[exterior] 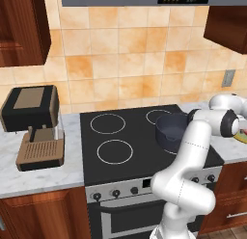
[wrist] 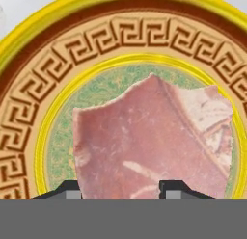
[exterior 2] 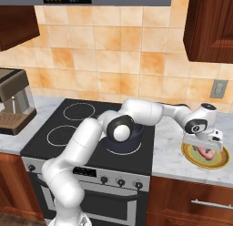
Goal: Retrieve the frozen meat and place it in the pot on a burner. Then turn the burner on.
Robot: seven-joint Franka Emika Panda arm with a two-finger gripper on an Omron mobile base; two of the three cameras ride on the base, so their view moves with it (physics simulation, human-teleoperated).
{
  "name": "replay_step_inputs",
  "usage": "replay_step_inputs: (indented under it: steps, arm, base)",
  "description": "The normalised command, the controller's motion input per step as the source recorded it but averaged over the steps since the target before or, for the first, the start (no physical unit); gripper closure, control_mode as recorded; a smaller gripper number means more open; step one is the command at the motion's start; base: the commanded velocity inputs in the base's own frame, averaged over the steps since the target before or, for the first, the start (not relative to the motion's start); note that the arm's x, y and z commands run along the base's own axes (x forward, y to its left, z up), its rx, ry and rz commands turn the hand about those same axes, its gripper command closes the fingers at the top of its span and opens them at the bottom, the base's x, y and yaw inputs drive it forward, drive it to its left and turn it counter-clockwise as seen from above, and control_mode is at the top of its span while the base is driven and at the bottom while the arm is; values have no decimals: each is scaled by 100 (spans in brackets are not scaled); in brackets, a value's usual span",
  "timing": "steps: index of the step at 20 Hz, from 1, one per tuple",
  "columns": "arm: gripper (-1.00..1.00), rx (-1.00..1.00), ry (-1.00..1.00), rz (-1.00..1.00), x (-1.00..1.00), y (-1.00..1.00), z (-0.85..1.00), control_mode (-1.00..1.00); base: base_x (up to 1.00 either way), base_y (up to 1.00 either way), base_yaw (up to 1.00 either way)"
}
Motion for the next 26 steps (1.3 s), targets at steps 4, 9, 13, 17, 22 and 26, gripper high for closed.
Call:
replay_step_inputs:
  steps: [4, 9, 13, 17, 22, 26]
  arm:
    - [100, 0, 0, 0, 0, 0, 0, -100]
    - [100, 0, -1, 0, -5, 0, 0, -100]
    - [100, 0, -13, 0, -33, 1, 21, -100]
    - [100, 0, -25, 3, -61, 15, 42, -100]
    - [100, -4, -19, 4, -64, 42, 46, -100]
    - [100, -12, -11, 6, -70, 63, 68, -100]
  base:
    - [0, 0, 0]
    - [0, 0, 0]
    - [0, 0, 0]
    - [0, 0, 0]
    - [0, 0, 0]
    - [0, 0, 0]
